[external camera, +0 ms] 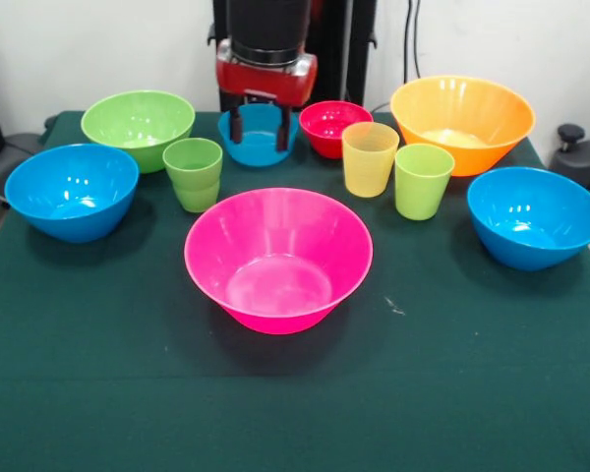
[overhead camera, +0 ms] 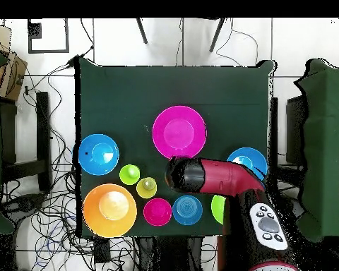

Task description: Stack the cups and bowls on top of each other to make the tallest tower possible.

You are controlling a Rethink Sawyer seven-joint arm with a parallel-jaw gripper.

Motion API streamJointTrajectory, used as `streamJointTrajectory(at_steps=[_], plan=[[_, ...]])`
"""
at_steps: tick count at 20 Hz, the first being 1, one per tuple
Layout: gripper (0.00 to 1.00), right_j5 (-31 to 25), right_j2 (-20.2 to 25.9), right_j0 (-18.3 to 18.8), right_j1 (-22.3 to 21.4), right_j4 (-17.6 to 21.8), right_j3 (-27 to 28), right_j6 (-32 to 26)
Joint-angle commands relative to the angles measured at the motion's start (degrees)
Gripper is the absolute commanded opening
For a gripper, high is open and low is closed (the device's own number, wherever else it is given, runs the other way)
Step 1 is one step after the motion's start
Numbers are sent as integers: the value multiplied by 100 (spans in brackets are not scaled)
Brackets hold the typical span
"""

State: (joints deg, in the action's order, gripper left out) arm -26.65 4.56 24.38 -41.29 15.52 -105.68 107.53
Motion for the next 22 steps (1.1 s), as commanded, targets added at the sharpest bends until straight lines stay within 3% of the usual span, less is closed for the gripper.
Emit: streamJointTrajectory(at_steps=[1,10,22], plan=[[100,-146,795,261,468,585,356,-904],[100,74,869,393,589,870,296,-606],[100,-246,857,405,442,988,125,-563]])
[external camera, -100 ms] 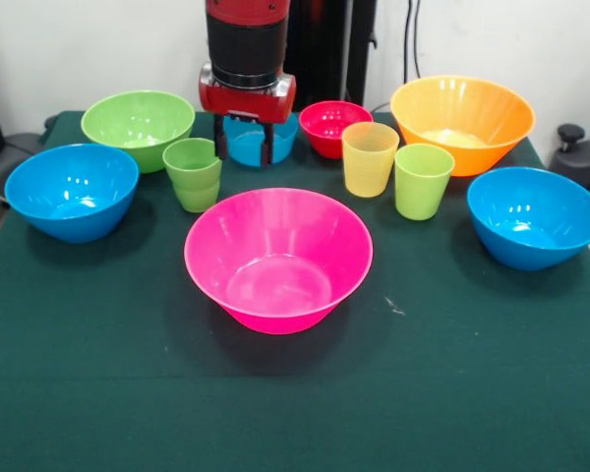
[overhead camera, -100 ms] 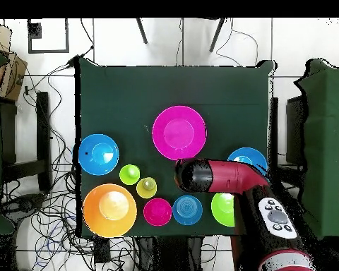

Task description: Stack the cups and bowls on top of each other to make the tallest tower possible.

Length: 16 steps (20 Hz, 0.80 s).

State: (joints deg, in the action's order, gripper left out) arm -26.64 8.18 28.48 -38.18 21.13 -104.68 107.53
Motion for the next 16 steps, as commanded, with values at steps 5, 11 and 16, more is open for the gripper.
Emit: streamJointTrajectory(at_steps=[5,11,16], plan=[[100,-417,509,63,48,495,86,-722],[100,-351,530,153,117,567,73,-767],[100,-374,495,240,138,710,106,-860]])
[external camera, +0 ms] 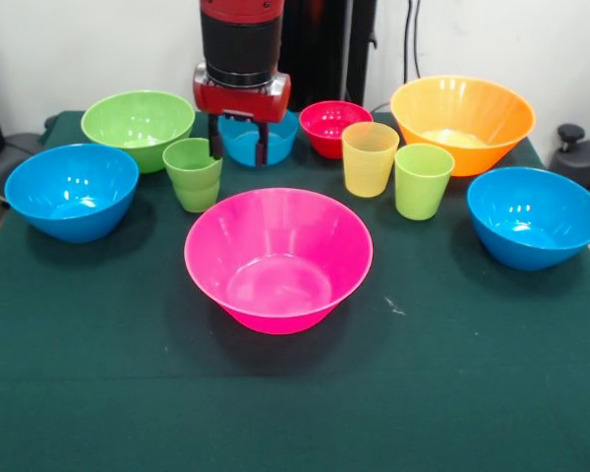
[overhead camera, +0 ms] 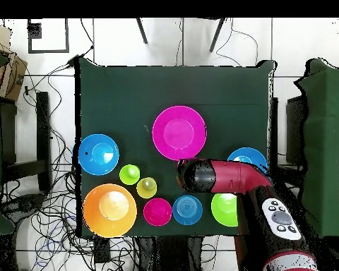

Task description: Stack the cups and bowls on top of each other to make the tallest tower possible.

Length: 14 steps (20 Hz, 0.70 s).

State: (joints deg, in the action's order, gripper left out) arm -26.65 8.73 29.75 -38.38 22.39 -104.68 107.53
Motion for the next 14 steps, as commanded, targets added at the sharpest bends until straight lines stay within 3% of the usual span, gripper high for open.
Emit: streamJointTrajectory(at_steps=[1,14], plan=[[100,-368,441,131,158,616,100,-867],[100,-158,449,396,487,1046,58,-738]])
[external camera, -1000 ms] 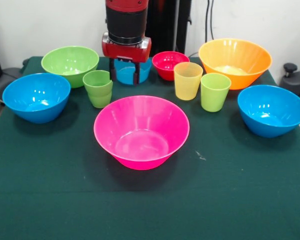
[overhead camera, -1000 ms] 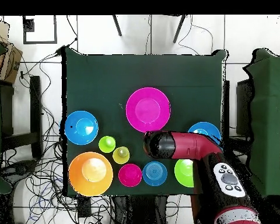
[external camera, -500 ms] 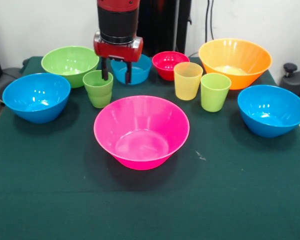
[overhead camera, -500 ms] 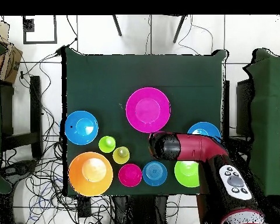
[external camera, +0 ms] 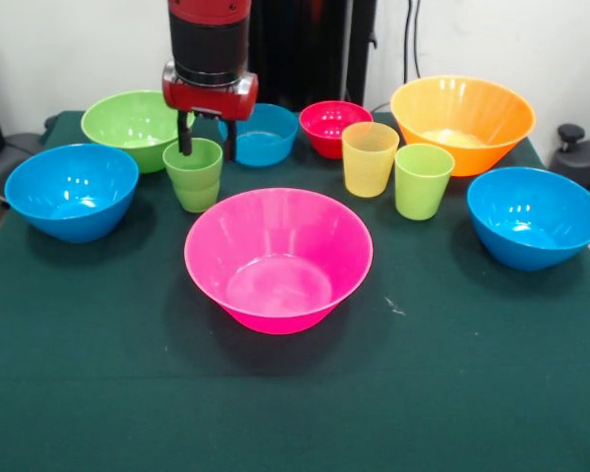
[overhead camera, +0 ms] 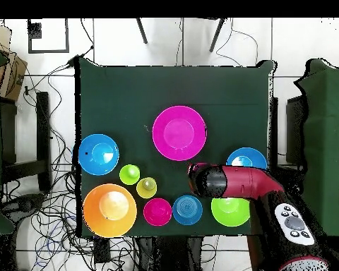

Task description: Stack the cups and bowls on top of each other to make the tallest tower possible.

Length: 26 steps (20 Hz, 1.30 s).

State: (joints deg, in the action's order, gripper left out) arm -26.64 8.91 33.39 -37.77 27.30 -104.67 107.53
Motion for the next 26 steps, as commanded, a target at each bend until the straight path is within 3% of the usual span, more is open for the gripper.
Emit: streamJointTrajectory(at_steps=[1,16,26], plan=[[100,-116,417,31,443,586,41,-700],[100,272,354,-110,668,761,-151,-154],[100,260,453,-31,759,836,184,-351]])
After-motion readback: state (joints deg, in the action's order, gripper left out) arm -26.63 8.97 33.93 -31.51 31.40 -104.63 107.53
